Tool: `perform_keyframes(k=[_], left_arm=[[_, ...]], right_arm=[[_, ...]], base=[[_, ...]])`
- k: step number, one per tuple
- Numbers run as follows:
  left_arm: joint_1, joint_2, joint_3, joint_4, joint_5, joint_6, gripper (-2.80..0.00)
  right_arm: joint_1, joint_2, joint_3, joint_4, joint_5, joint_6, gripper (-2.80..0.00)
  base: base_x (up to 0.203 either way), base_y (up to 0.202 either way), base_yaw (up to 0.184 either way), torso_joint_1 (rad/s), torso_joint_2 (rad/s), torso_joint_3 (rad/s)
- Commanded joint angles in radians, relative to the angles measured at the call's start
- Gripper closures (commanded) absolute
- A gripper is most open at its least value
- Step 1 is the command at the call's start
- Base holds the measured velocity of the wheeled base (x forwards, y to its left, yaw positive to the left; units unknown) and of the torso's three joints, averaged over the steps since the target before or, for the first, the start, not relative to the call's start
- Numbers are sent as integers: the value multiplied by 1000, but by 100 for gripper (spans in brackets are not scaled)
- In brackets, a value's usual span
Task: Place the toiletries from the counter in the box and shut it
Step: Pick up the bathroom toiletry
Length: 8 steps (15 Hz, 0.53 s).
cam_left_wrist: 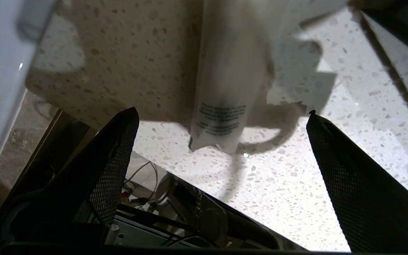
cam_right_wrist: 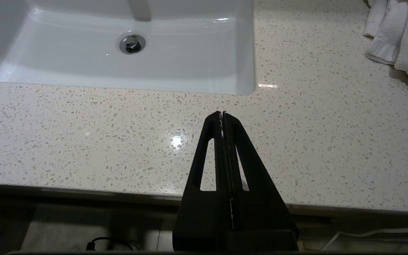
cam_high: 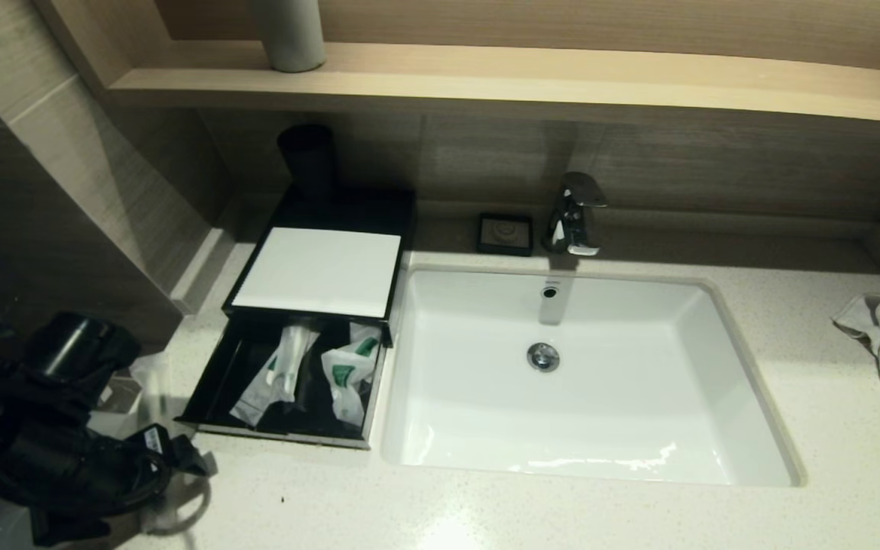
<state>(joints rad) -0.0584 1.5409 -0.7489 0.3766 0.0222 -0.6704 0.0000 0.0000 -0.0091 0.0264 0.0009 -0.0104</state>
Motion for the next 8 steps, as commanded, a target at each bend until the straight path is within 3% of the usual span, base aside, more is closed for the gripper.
perform_keyframes(k=[1, 8], left_arm=[[15, 7, 0, 2, -1, -4, -280], [23, 17, 0, -16, -1, -3, -280]], right_arm=[[0, 0, 0, 0, 1, 0, 0], [0, 0, 0, 0, 2, 0, 0]], base=[[0, 0, 0, 0, 0, 0], [0, 0, 0, 0, 0, 0]])
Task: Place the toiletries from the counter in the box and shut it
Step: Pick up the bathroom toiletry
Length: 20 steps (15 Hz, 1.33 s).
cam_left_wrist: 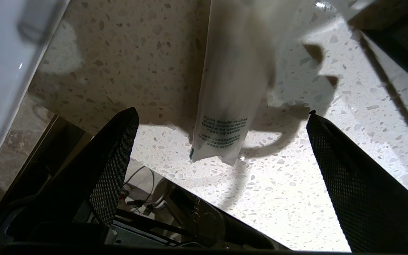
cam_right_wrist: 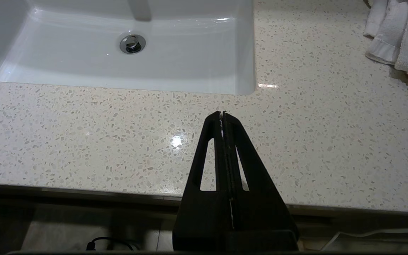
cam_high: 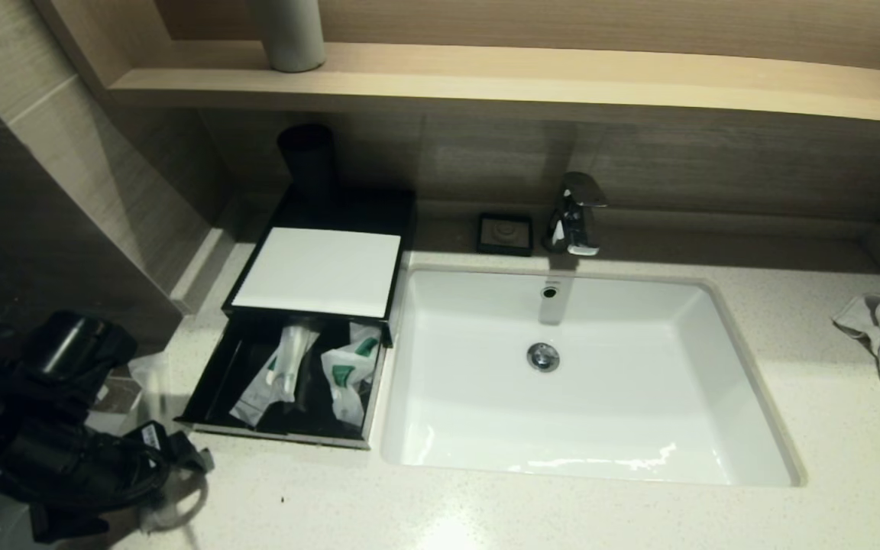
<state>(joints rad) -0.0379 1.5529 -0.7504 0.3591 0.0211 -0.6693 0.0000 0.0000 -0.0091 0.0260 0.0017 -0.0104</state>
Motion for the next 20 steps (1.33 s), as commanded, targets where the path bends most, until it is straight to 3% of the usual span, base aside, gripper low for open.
perform_keyframes(k=[1, 7, 8, 20], left_arm=[[3, 6, 2, 1, 0, -5, -280], [15, 16, 3, -6, 0, -6, -280], [16, 17, 3, -7, 0, -6, 0], [18, 5, 10, -7, 0, -5, 0]], right_arm=[[0, 0, 0, 0, 0, 0, 0], [0, 0, 0, 0, 0, 0, 0], [0, 0, 0, 2, 0, 0, 0], [0, 0, 0, 1, 0, 0, 0]], base=[[0, 0, 0, 0, 0, 0], [0, 0, 0, 0, 0, 0], [0, 0, 0, 0, 0, 0], [0, 0, 0, 0, 0, 0]])
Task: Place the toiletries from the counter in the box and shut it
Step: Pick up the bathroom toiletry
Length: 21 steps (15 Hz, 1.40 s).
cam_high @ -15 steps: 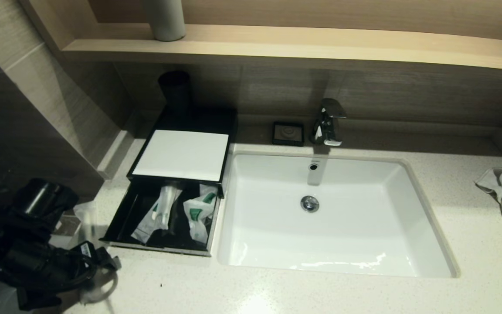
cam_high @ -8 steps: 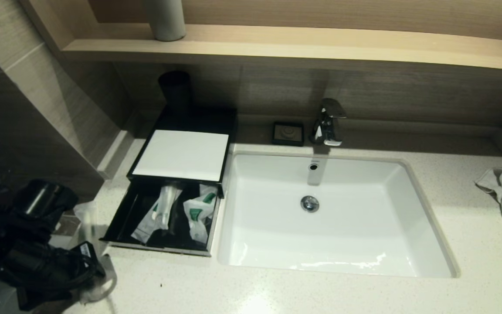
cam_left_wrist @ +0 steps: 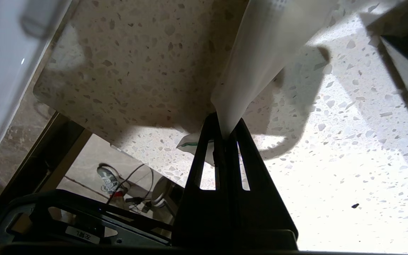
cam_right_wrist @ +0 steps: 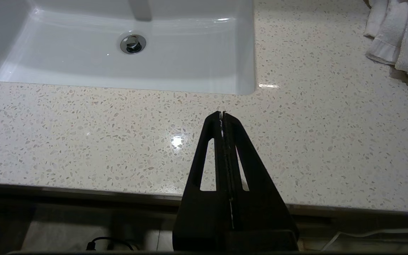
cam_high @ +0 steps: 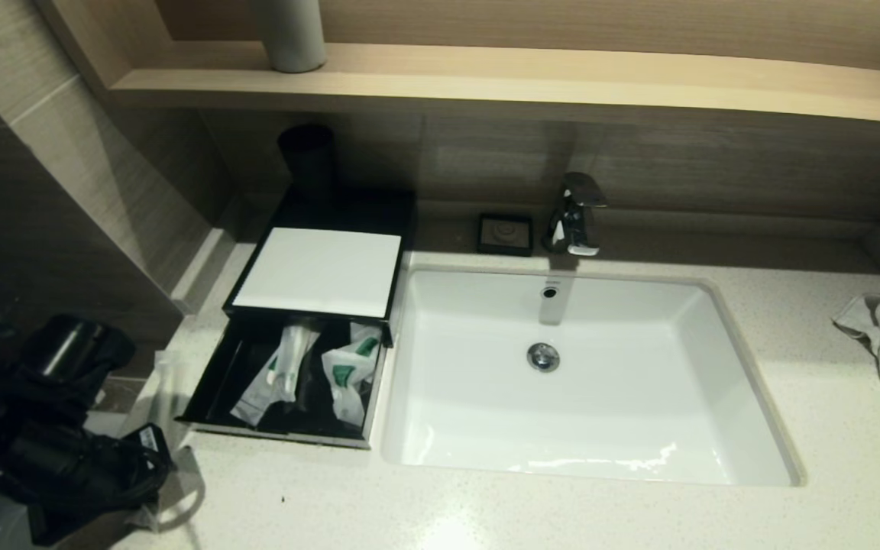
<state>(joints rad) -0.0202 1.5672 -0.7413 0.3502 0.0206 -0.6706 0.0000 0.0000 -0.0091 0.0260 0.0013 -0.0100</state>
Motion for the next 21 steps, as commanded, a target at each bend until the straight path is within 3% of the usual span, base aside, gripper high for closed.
perform_keyframes(k=[1, 6, 12, 15, 18, 21], left_arm=[[0, -17, 0, 3, 2, -3, 0], [0, -110, -7, 15, 5, 0, 0], [-1, -222, -27, 35, 9, 48, 0], [-2, -285, -35, 57, 7, 145, 0], [-5, -316, -102, 142, -9, 204, 0], [-13, -358, -143, 201, -76, 372, 0]], right_arm=[[0, 0, 0, 1, 0, -1, 0], [0, 0, 0, 0, 0, -1, 0], [0, 0, 0, 0, 0, 0, 0], [0, 0, 0, 0, 0, -1, 0], [0, 0, 0, 0, 0, -1, 0], [0, 0, 0, 0, 0, -1, 0]], base=[[0, 0, 0, 0, 0, 0], [0, 0, 0, 0, 0, 0], [0, 0, 0, 0, 0, 0], [0, 0, 0, 0, 0, 0], [0, 0, 0, 0, 0, 0], [0, 0, 0, 0, 0, 0]])
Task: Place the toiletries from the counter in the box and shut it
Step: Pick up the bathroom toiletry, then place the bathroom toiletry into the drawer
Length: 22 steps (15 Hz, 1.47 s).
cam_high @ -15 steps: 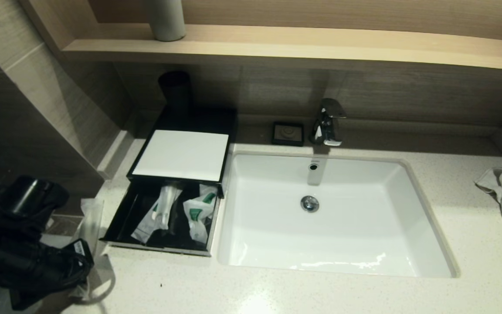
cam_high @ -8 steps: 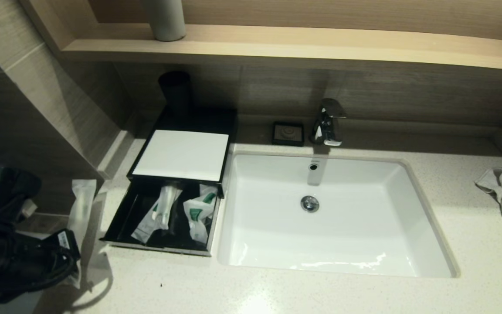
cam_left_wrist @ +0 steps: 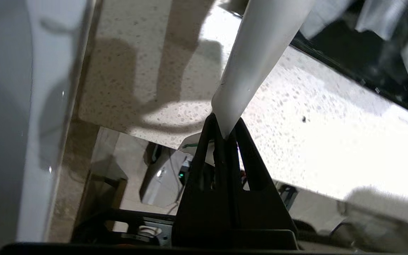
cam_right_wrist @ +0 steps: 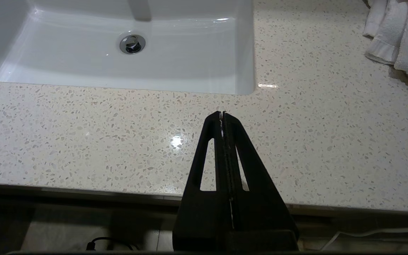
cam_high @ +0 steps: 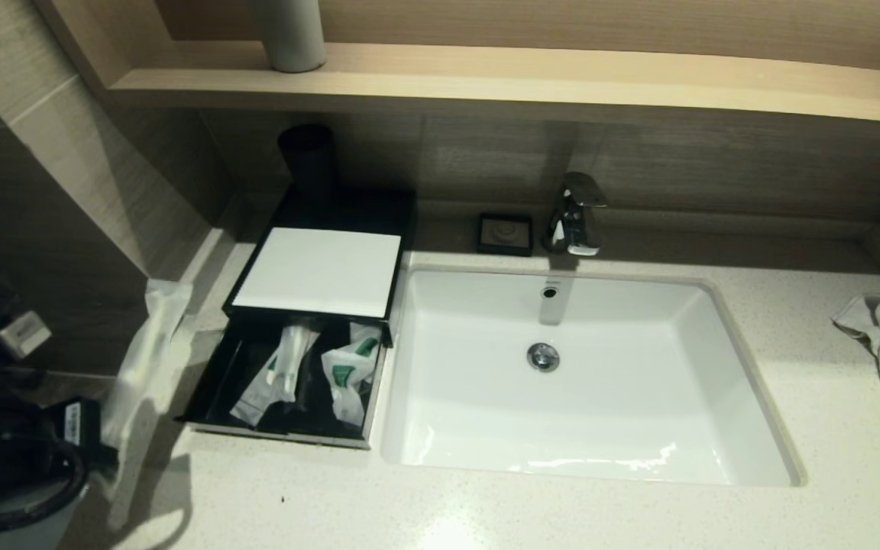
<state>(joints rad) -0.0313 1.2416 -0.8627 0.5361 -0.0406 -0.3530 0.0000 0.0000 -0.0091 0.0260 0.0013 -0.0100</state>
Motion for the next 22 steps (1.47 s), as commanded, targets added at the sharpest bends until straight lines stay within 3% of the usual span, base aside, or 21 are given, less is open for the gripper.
perform_keyframes(k=[1, 6, 22], left_arm=[[-3, -32, -42, 35, -19, 83, 0], [-6, 6, -120, 161, -65, 229, 0], [-68, 315, -581, 701, -85, 229, 0]], right_arm=[[0, 0, 0, 0, 0, -1, 0], [0, 0, 0, 0, 0, -1, 0], [0, 0, 0, 0, 0, -1, 0]], base=[[0, 0, 0, 0, 0, 0], [0, 0, 0, 0, 0, 0], [0, 0, 0, 0, 0, 0]])
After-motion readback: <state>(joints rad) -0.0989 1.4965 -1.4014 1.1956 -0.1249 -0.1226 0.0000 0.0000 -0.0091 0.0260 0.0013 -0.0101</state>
